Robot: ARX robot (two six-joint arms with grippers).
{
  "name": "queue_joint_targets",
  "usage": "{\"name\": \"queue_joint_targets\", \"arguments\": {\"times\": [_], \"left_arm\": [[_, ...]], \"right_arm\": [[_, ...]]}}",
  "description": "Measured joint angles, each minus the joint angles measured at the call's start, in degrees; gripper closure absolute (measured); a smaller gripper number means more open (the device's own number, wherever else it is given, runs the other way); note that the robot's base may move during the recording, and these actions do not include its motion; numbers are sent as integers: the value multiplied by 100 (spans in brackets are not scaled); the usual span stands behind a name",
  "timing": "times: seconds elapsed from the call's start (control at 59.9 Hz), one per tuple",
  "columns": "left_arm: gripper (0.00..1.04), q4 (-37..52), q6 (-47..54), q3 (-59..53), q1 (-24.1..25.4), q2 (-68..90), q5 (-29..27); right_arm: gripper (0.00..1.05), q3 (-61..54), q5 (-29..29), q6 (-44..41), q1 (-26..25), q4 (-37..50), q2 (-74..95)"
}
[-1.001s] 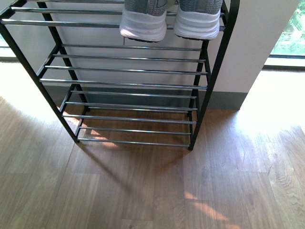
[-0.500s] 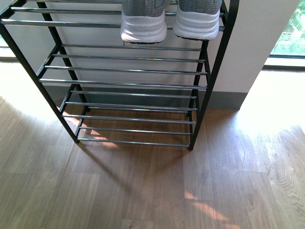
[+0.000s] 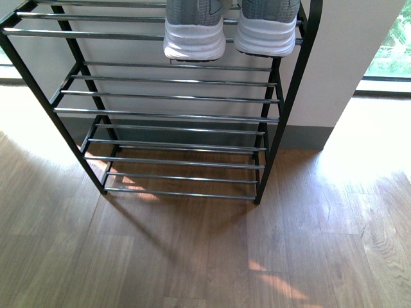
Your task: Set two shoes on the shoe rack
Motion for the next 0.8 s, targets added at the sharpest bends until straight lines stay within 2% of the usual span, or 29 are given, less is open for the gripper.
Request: {"name": "queue_joint_targets", "arguments": {"times": [0.033,0.05,0.367,0.684,0.734,0.801], "left_arm": [[103,46,11,-223,79,-160,92],[104,57,4,-275,101,-201,109],[103,116,50,-1469,584,-1303,564],[103,-313,55,-2153,903,-2400,881],[103,-426,61,-2232,1119,-2592,1209],[103,-553,59,-2319,1279,-2804,1268]], "right_arm": [[9,0,0,0,0,0,0],[9,-2,-2,0,0,0,0],[9,0,0,0,0,0,0],[9,0,0,0,0,0,0],[9,0,-2,0,0,0,0],[9,-2,0,0,0,0,0]]}}
